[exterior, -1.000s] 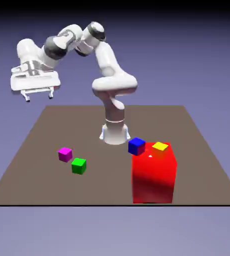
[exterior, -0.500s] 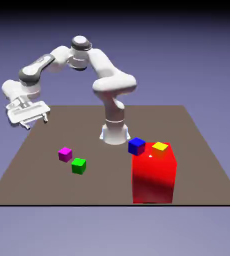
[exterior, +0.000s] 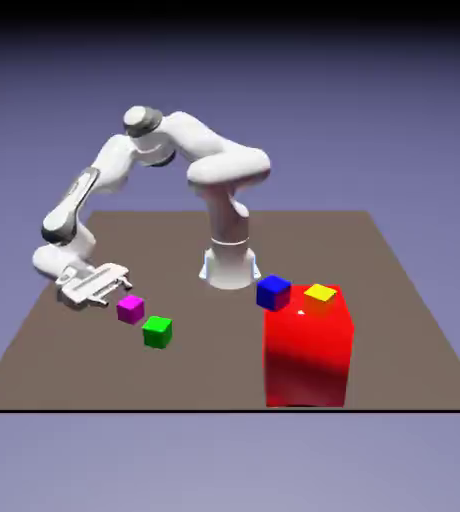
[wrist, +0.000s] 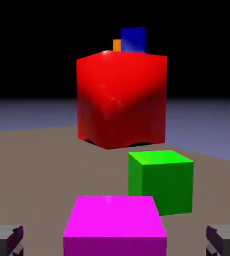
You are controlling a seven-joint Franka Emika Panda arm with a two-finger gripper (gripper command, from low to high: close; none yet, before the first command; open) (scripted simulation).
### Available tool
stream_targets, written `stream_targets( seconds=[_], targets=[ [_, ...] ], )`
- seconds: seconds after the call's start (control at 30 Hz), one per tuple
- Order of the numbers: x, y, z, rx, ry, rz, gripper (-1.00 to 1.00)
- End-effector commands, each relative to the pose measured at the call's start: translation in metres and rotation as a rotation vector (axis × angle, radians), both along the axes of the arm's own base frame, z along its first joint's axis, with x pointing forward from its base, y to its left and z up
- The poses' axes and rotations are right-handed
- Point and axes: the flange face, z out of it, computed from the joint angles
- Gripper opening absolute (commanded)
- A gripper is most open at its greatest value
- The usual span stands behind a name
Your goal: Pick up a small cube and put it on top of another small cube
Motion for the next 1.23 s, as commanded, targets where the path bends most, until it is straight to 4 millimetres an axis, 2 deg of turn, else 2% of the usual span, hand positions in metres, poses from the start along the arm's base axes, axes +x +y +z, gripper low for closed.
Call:
stream_targets(
  seconds=[0.0,0.03,0.07,0.1,0.2,0.27,0.33,0.43,0.53,0.63,0.7,0.8,0.9,0.97,1.07,1.1,1.13,1.17,1.2],
  targets=[
    [0.008,0.014,-0.008,0.000,-0.001,0.000,0.00],
    [0.009,0.016,-0.009,-0.001,-0.001,0.000,0.00],
    [0.009,0.016,-0.009,-0.001,-0.001,0.000,-1.00],
    [0.009,0.016,-0.009,-0.001,-0.001,0.000,-1.00],
    [-0.015,-0.025,0.017,0.000,0.000,0.000,-1.00],
    [0.034,-0.016,0.035,-0.006,0.006,0.064,-1.00],
    [0.085,0.001,0.055,-0.012,0.010,0.129,-1.00],
    [0.155,0.037,0.088,-0.020,0.013,0.221,-1.00],
    [0.214,0.084,0.124,-0.025,0.013,0.309,-1.00],
    [0.261,0.139,0.163,-0.026,0.011,0.392,-1.00],
    [0.286,0.179,0.190,-0.023,0.009,0.445,-1.00],
    [0.311,0.241,0.232,-0.015,0.004,0.522,-1.00],
    [0.324,0.303,0.275,-0.001,0.000,0.598,-1.00],
    [0.324,0.306,0.278,0.000,0.000,0.601,-1.00],
    [0.321,0.353,0.253,0.000,0.000,0.601,-1.00],
    [0.321,0.356,0.251,0.000,0.000,0.601,-1.00],
    [0.321,0.356,0.251,0.000,0.000,0.601,1.00],
    [0.321,0.356,0.251,0.000,0.000,0.601,1.00],
    [0.323,0.341,0.259,0.000,0.000,0.601,1.00]
  ],
)
